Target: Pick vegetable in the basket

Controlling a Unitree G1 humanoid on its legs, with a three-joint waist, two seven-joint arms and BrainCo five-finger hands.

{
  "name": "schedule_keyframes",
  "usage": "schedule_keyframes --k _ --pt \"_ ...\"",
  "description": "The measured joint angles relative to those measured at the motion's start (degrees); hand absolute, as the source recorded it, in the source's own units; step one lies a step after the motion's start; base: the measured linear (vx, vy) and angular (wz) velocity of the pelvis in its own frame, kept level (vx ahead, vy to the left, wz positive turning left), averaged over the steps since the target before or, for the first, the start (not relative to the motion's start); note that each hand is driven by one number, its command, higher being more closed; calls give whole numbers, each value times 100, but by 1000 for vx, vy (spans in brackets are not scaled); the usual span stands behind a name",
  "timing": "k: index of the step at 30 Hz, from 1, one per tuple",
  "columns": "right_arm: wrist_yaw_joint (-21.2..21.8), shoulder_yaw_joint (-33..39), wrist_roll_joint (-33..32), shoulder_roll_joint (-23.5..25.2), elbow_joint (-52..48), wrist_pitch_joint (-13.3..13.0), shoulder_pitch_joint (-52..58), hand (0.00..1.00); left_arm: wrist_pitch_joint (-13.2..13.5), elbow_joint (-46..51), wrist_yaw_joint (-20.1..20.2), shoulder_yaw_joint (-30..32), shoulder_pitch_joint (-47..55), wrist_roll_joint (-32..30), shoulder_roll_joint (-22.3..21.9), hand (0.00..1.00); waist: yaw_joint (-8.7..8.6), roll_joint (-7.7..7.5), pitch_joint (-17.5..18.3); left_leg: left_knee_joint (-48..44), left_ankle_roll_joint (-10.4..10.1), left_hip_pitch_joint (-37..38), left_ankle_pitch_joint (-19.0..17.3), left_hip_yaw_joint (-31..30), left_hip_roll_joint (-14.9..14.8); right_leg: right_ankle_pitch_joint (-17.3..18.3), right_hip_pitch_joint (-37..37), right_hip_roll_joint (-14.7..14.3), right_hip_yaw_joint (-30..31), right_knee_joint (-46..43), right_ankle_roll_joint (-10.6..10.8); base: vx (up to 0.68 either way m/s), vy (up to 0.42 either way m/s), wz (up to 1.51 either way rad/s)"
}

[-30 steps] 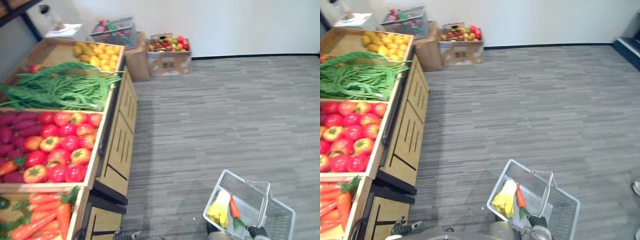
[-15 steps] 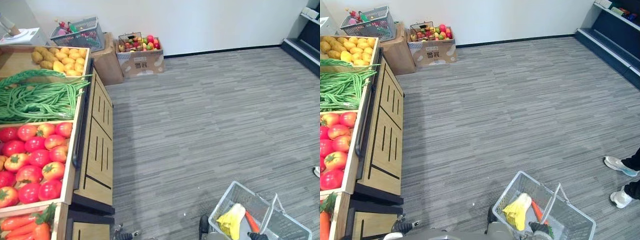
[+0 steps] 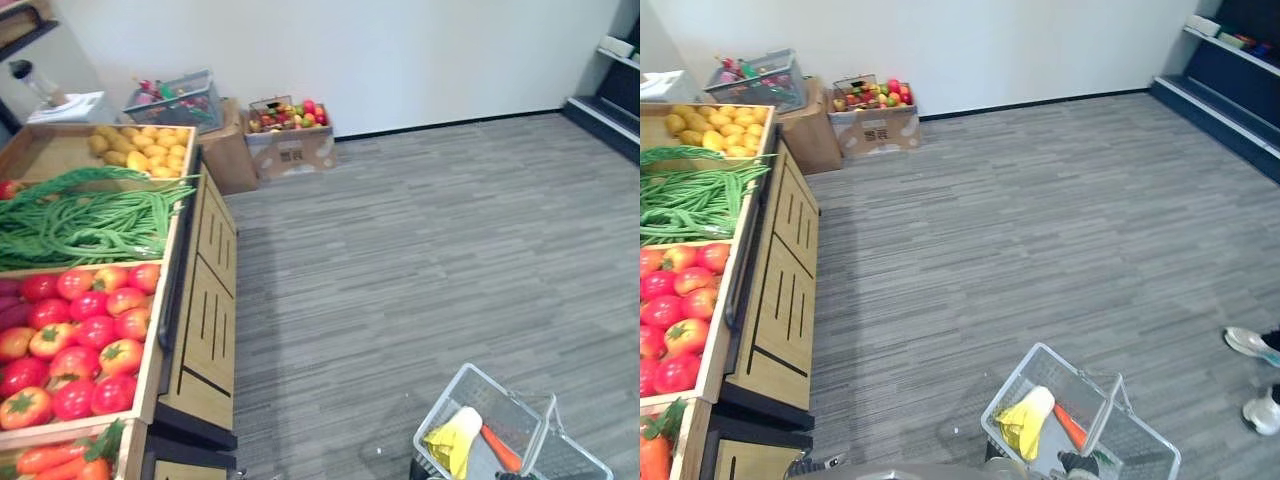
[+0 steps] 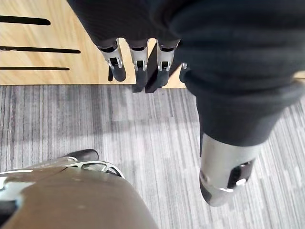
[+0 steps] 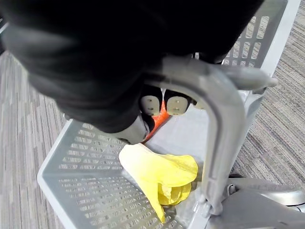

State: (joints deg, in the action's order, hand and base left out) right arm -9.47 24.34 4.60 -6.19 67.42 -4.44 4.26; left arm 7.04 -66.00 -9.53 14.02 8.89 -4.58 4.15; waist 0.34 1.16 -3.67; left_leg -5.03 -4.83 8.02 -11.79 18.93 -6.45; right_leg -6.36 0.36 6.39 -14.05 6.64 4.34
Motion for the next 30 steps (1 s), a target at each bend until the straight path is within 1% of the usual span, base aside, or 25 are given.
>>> schedule_keyframes --k 3,6,7,9,11,12,15,18,19,21,22,23,24,25,26,27,28,29,30 --pt "17 -19 -104 -24 46 -6 -15 100 -3 4 82 -9 104 -1 -18 0 21 45 66 2 2 2 4 -167 -14 20 107 22 -271 0 30 33 -8 30" --pt "127 -94 -117 -93 57 -9 -14 100 -2 7 121 -9 181 0 -52 0 107 97 98 -3 1 2 4 -248 -37 23 159 18 -466 0 32 23 -14 16" --pt "146 -156 -116 -119 72 -10 -15 100 -2 10 131 -9 192 0 -55 0 134 91 93 -16 1 3 4 -271 -43 31 175 12 -489 0 43 11 -16 9" --pt "215 -238 -116 -145 74 -19 -21 100 -2 11 150 -7 213 1 -57 0 134 91 93 -42 1 5 4 -278 -52 52 180 3 -482 0 70 -3 -4 -4" --pt "259 -258 -114 -147 76 -93 -23 100 -2 10 171 -17 215 3 -51 0 124 69 77 -91 0 17 4 -209 -77 60 177 -10 -414 -3 61 -19 -13 -18" --pt "257 -265 -113 -143 76 -96 -22 100 -3 11 172 -34 213 5 -49 0 116 72 71 -133 -2 17 5 -168 -94 101 167 -19 -372 -4 3 -27 -18 -25" --pt "251 -266 -108 -150 61 -103 -49 100 -3 24 165 -86 211 9 -61 0 122 97 31 -155 -42 21 26 69 -154 128 66 -47 -382 -9 -2 -46 -39 -43" --pt "247 -263 -103 -174 49 -105 -28 100 -4 58 151 -130 210 12 -60 0 107 108 -11 -344 -58 31 19 109 -258 142 83 -107 -417 -54 -26 -23 -63 -28" --pt "247 -266 -104 -172 49 -106 -29 100 -2 119 147 -124 210 32 -66 0 113 87 -80 -614 -103 14 -4 101 -328 208 77 -125 -397 -197 -115 -45 -68 -29" --pt "248 -296 -106 -149 50 -106 -54 100 -3 235 148 -91 232 209 -54 0 135 3 -182 -1302 -133 -163 -5 91 -448 319 75 -153 -269 -380 -201 -66 -83 -36" --pt "245 -365 -108 -128 54 -107 -60 100 -3 297 147 -46 259 222 -60 0 140 -46 -209 -1861 -217 -404 70 79 -557 336 79 -224 -187 -350 -228 -49 -118 -36" --pt "245 -406 -108 -135 54 -107 -63 100 -2 322 146 -32 273 228 -83 0 145 -31 -214 -2130 -200 -545 103 73 -675 353 98 -286 -167 -278 -253 -4 -182 -56" --pt "240 -455 -107 -172 32 -137 -159 100 28 339 121 -22 228 235 -145 0 216 156 -335 -2661 -153 -756 105 82 -997 594 -57 -313 -227 -1075 -470 48 -134 -61" --pt "236 -452 -110 -185 -5 -142 -260 100 42 448 123 -15 154 344 -105 0 209 71 -545 -3254 -63 -878 333 15 -1023 954 -222 -268 -123 -1491 -418 21 -120 -58" --pt "230 -449 -111 -186 -5 -136 -255 100 31 468 125 13 150 383 -88 0 218 25 -579 -3442 -51 -985 592 -93 -1021 956 -174 -257 -81 -1459 -421 -22 -99 -41" --pt "225 -465 -110 -176 -6 -139 -199 100 33 468 136 -12 160 397 -31 0 225 -185 -622 -3731 -44 -1238 972 -219 -933 954 -97 -167 11 -1330 -418 -20 -143 -31" --pt "222 -467 -104 -189 -23 -150 -177 100 25 455 137 -6 158 396 18 0 222 -213 -631 -3591 -11 -1330 647 -224 -756 954 -45 -93 117 -1192 -418 28 -128 -26" --pt "223 -466 -104 -229 -22 -151 -167 100 23 442 134 -14 155 395 9 0 188 -193 -643 -3453 -18 -1394 476 -228 -684 949 -13 -75 149 -1098 -412 66 -86 -25" --pt "228 -462 -105 -300 -19 -140 -162 100 22 441 123 -17 158 388 -31 0 163 -145 -651 -3028 -110 -1479 294 -162 -530 926 3 -65 193 -939 -377 56 -42 -22"
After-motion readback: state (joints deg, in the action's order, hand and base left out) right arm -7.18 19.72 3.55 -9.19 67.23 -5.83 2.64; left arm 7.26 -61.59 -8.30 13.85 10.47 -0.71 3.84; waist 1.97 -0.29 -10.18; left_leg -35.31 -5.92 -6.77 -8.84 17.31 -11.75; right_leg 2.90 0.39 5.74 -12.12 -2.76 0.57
